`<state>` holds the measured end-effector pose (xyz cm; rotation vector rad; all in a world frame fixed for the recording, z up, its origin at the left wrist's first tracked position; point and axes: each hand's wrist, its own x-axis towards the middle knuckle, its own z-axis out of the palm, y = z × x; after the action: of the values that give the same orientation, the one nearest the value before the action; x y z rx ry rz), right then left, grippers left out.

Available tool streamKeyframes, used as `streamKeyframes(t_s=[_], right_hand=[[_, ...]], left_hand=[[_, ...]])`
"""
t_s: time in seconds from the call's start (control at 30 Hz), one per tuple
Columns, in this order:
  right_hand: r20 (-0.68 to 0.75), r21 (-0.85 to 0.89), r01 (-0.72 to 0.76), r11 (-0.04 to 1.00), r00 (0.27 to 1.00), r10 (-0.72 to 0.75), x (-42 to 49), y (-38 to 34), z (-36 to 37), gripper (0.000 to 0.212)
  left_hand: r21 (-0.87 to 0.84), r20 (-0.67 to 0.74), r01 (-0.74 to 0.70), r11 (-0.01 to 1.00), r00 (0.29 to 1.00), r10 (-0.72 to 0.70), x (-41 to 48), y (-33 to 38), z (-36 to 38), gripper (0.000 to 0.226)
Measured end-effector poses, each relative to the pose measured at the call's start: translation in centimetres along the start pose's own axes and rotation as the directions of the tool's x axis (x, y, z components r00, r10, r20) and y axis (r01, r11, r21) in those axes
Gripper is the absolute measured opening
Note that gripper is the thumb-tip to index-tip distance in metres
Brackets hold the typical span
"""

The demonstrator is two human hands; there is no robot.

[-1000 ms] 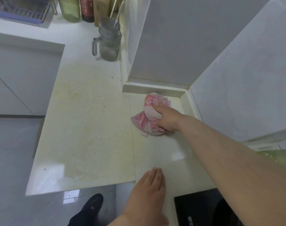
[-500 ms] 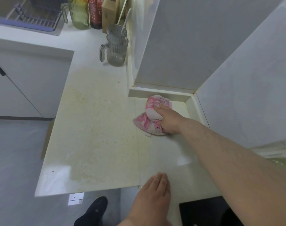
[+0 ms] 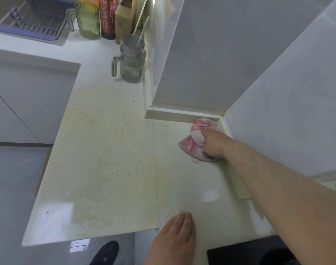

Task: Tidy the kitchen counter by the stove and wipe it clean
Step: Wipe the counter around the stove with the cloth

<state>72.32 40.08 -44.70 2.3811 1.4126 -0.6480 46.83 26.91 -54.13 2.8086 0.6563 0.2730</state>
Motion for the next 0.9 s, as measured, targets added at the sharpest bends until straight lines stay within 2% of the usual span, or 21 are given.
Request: streamKeyframes(t_s=[0.1, 0.13, 0.17, 0.23, 0.27, 0.33, 0.43, 0.5, 0.57, 0.67, 0.8, 0.9], right_hand=[[0.013, -0.010, -0.030, 0.999, 0.999, 0.031, 0.1, 0.5, -0.6, 0.079], [0.012, -0.003, -0.035, 0.999, 0.999, 0.035, 0.1, 0.6, -0.6, 0.082], [0.013, 0.005, -0.040, 0.999, 0.999, 0.040, 0.0, 0.5, -0.6, 0.084], [0.002, 0.023, -0.031, 0.999, 1.000, 0.031, -0.5, 0.3, -0.5, 0.083], [-0.003, 0.035, -0.031, 0.999, 1.000, 0.031, -1.0, 0.2, -0.5, 0.082], [0.003, 0.048, -0.026, 0.999, 1.000, 0.026, -2.2, 0.1, -0.3, 0.075], [0.033, 0.056, -0.018, 0.998, 0.999, 0.016, -4.0, 0.2, 0.7, 0.054], [0.031, 0.065, -0.016, 0.998, 0.999, 0.014, -5.1, 0.3, 1.5, 0.059], [0.029, 0.073, -0.009, 0.997, 1.000, 0.007, -5.7, 0.4, 2.1, 0.059], [0.002, 0.113, 0.017, 0.993, 1.000, -0.018, -6.1, 0.3, 2.9, 0.055], [0.001, 0.113, -0.005, 0.994, 1.000, 0.004, -6.1, 0.7, 3.4, 0.066], [-0.007, 0.085, -0.018, 0.996, 1.000, 0.018, -5.1, 1.1, 3.5, 0.070]], left_hand=[[-0.088, 0.132, -0.081, 0.993, 0.987, 0.092, -0.3, -0.4, -0.2, 0.044], [-0.119, 0.236, -0.069, 0.990, 0.967, 0.096, -0.2, -0.4, -0.8, 0.049], [-0.122, 0.321, -0.050, 0.991, 0.943, 0.087, 0.0, -0.2, -1.5, 0.062], [-0.137, 0.441, -0.012, 0.990, 0.894, 0.072, 0.2, -0.1, -2.8, 0.105], [-0.115, 0.507, -0.001, 0.993, 0.860, 0.060, 0.5, 0.0, -4.1, 0.117], [-0.133, 0.512, -0.011, 0.991, 0.855, 0.078, 0.5, 0.5, -5.3, 0.115], [-0.104, 0.470, -0.038, 0.994, 0.879, 0.083, 0.6, 0.6, -5.9, 0.113], [-0.160, 0.463, 0.016, 0.987, 0.884, 0.061, 1.1, 0.6, -6.8, 0.103], [-0.303, 0.375, 0.134, 0.943, 0.927, -0.011, 2.6, -0.3, -8.8, 0.082], [-0.447, 0.091, 0.211, 0.869, 0.977, -0.191, 6.7, -4.3, -13.7, 0.064], [-0.543, -0.206, 0.240, 0.805, 0.890, -0.405, 13.3, -10.6, -20.2, 0.067], [-0.617, -0.361, 0.193, 0.763, 0.792, -0.493, 18.5, -14.3, -23.0, 0.088]])
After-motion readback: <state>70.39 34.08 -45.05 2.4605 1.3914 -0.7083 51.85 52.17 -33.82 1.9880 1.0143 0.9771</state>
